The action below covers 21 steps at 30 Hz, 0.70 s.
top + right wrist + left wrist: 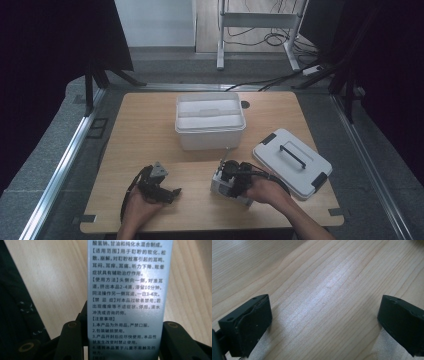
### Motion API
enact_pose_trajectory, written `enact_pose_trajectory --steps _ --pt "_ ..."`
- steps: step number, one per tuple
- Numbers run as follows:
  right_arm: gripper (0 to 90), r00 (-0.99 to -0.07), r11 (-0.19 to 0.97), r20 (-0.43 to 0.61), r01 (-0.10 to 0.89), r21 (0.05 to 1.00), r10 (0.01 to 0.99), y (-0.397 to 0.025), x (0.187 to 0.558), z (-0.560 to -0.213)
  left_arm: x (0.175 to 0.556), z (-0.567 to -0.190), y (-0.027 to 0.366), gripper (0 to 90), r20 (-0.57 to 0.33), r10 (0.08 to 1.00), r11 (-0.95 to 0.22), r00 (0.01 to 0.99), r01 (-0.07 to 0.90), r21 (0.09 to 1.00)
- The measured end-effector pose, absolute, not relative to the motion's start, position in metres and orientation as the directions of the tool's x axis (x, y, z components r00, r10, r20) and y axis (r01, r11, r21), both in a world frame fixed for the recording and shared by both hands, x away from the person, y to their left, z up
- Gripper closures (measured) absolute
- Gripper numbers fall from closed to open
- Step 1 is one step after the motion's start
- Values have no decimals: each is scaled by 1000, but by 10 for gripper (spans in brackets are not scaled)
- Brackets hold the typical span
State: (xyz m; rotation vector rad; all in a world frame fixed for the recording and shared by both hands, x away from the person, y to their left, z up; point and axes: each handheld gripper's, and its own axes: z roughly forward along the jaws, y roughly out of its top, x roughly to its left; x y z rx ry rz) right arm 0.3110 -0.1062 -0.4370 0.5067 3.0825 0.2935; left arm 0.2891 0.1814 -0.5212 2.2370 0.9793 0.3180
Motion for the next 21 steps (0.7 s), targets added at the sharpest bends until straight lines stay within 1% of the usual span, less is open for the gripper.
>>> enact_pose_trajectory --steps 8,13,16,21 --pt "550 -953 936 14 299 183 302 -109 300 -444 289 -521 181 0 -40 723 -499 690 560 661" --pt "515 -957 939 -4 284 193 290 -109 299 -444 289 -521 182 0 -40 722 -499 690 561 661" --pt "482 -957 933 0 283 223 290 -111 299 -436 289 -521 181 0 -40 722 -499 690 561 661" --pt "464 -957 927 11 283 244 290 -113 296 -420 289 -521 181 0 -40 723 -499 690 560 661"
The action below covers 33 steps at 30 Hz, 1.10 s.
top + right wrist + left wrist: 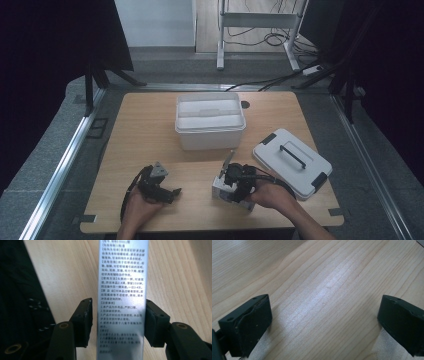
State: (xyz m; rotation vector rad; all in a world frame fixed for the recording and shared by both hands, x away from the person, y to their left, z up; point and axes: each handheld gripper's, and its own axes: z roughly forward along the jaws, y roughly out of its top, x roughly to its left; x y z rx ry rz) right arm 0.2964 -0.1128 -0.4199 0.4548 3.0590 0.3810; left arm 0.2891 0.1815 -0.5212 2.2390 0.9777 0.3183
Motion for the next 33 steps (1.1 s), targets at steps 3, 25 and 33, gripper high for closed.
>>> enact_pose_trajectory --steps 3,25,33 --pt "454 -958 922 26 281 265 285 -116 297 -409 289 -521 181 0 -40 722 -499 690 561 661" --pt "302 -861 730 71 469 497 504 -188 346 -416 298 -515 189 17 -130 704 -467 698 593 656" --pt "118 -807 594 34 462 659 590 -200 374 -439 333 -480 187 6 -107 673 -485 732 546 684"
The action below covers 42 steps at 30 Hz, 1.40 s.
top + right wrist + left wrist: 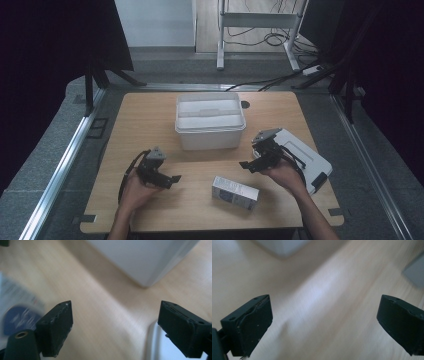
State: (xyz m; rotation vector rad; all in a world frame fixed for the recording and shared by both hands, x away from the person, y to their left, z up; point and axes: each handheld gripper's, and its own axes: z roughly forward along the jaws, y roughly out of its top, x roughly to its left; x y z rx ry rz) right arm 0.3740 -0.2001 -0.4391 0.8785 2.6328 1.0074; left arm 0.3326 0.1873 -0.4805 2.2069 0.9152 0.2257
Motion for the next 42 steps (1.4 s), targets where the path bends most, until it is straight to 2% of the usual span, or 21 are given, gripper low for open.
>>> enact_pose_trajectory --steps 6,14,19,21,22,29,42 --pt "0 -787 525 46 454 720 616 -197 398 -448 368 -455 179 8 -62 648 -505 759 489 711" --pt "0 -783 451 65 422 787 618 -193 429 -453 403 -451 163 23 26 664 -564 747 477 674" --pt "0 -779 422 91 429 799 620 -187 443 -457 419 -451 159 34 8 676 -548 737 494 675" --pt "18 -786 427 90 424 799 612 -183 446 -457 422 -451 157 47 -25 659 -541 752 496 679" --pt "50 -793 432 89 419 799 603 -182 446 -457 423 -451 156 64 -42 648 -537 760 495 683" --pt "103 -799 465 71 417 781 596 -179 441 -452 419 -451 156 67 -33 643 -549 765 491 676" --pt "105 -828 474 83 396 787 554 -187 403 -452 380 -449 158 68 -29 603 -582 797 464 667"
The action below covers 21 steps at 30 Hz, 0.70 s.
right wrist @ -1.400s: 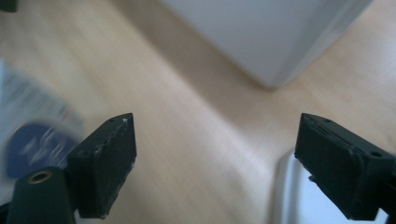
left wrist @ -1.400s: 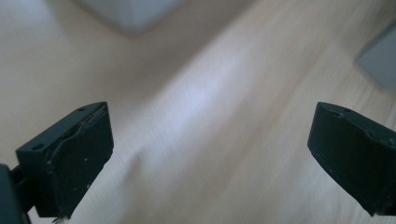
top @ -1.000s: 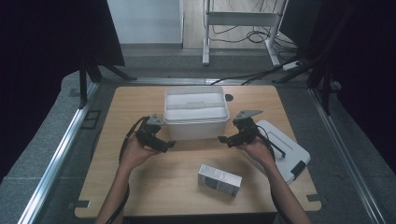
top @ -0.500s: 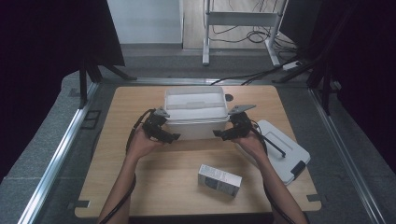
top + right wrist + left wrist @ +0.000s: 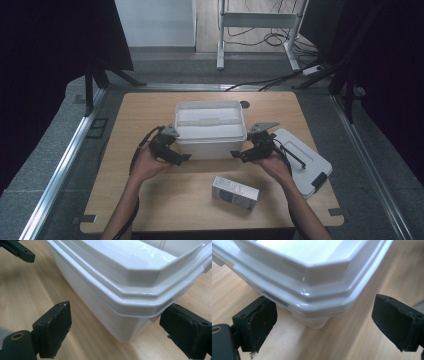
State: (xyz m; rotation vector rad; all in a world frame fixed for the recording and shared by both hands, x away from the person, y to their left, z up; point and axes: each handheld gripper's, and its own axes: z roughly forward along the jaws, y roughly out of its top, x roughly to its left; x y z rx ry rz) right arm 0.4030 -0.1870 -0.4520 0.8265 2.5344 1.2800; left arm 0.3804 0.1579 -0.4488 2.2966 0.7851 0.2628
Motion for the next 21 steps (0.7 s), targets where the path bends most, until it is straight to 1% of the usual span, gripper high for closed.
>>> enact_pose_trajectory --steps 7,14,16,18,21 --pt "105 -832 472 84 392 790 549 -191 377 -452 355 -450 154 52 -1 583 -606 813 436 666" --pt "104 -834 482 84 395 782 545 -193 352 -450 335 -449 153 43 -5 570 -614 822 430 662" --pt "110 -832 486 81 397 779 549 -194 348 -450 333 -449 152 43 -3 563 -619 826 424 661" --pt "144 -826 485 77 400 777 558 -196 346 -449 332 -449 152 47 -4 561 -620 828 423 661" --pt "142 -834 494 103 415 764 542 -201 345 -454 331 -448 154 55 1 553 -622 833 413 666"
